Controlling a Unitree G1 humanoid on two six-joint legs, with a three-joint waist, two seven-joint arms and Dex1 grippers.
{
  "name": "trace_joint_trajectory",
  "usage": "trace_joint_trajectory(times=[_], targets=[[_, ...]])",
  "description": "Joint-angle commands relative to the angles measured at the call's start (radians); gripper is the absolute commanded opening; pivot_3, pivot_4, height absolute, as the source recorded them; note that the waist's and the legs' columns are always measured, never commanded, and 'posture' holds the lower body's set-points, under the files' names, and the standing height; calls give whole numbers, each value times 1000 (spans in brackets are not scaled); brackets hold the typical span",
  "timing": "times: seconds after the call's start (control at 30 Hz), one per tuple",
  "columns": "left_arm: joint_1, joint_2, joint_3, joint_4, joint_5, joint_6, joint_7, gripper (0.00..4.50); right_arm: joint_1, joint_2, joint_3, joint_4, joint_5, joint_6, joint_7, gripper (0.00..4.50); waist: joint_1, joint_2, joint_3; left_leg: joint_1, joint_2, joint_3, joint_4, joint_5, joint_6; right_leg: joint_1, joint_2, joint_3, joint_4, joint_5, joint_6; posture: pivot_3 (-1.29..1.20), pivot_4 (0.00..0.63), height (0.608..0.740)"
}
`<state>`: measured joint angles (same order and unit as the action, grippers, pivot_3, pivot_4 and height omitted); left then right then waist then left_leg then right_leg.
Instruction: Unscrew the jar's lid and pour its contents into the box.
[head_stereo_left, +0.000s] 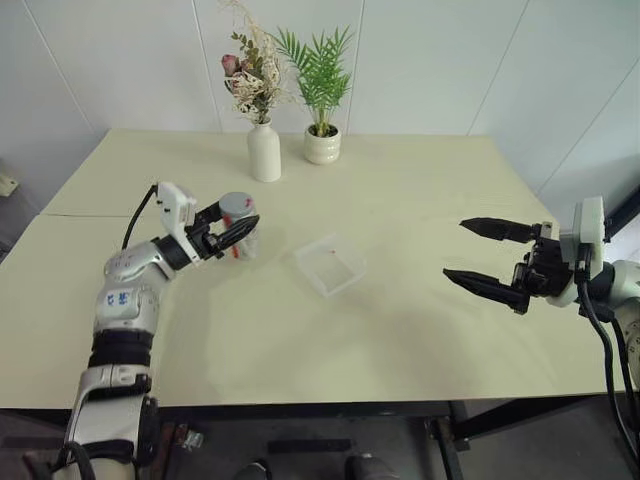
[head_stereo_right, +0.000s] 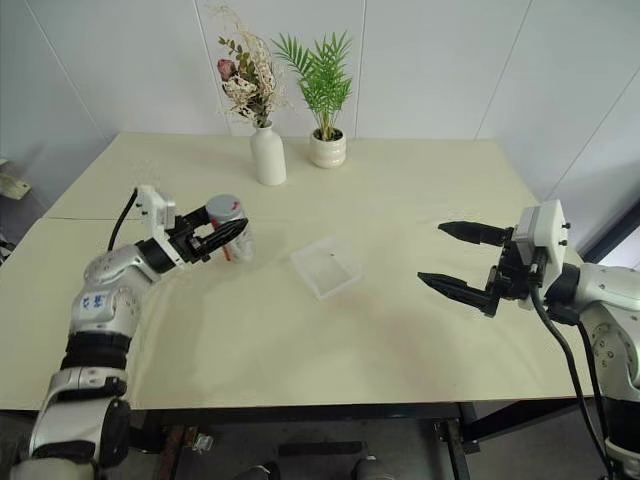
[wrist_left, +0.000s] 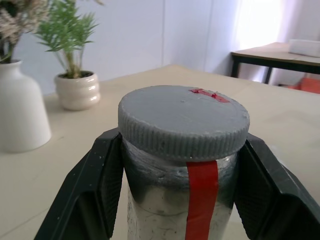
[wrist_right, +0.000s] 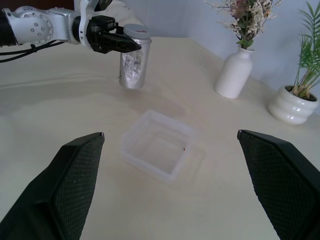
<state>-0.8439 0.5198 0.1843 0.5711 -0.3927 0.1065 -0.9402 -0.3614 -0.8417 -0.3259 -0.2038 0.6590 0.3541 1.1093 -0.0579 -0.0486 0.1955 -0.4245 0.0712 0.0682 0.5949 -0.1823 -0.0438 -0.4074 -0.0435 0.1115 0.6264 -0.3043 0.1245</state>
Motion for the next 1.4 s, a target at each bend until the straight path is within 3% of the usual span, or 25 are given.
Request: trace_joint_trajectory(times=[0.03, 0.2, 0.53, 0.9, 1.4], targets=[[-99, -9, -6, 81, -11, -9, -81, 2611, -7, -5, -42, -63, 12, 7, -63, 4500, 0, 0, 0, 0, 0, 0, 0, 0, 0, 0, 0, 0, 0, 0, 0, 0, 150, 740], [-182, -33, -48, 184, 11, -7, -211, 2611, -21, -8, -33, -119, 0, 24, -149, 4500, 3, 0, 0, -3, 0, 0, 0, 0, 0, -3, 0, 0, -1, 0, 0, 0, 150, 740], [-325, -103, -110, 350, 41, -41, -468, 2611, -120, 34, 77, -275, -7, 253, -438, 4500, 2, 0, 0, -11, 0, -1, 1, -1, 0, -9, 0, -1, -1, 1, 2, 0, 150, 740], [-366, -196, -126, 400, 65, -66, -537, 2611, -265, 147, 226, -326, 21, 432, -581, 4500, 5, 0, 0, -17, 0, -2, 3, -1, 0, -14, 1, -1, 2, 1, 3, 0, 150, 740], [-365, -267, -119, 405, 80, -103, -555, 2611, -447, 277, 368, -219, -34, 520, -613, 4500, 7, 0, 0, -20, 1, -2, 4, -1, 1, -19, 2, -1, 6, 1, 4, 0, 150, 740]])
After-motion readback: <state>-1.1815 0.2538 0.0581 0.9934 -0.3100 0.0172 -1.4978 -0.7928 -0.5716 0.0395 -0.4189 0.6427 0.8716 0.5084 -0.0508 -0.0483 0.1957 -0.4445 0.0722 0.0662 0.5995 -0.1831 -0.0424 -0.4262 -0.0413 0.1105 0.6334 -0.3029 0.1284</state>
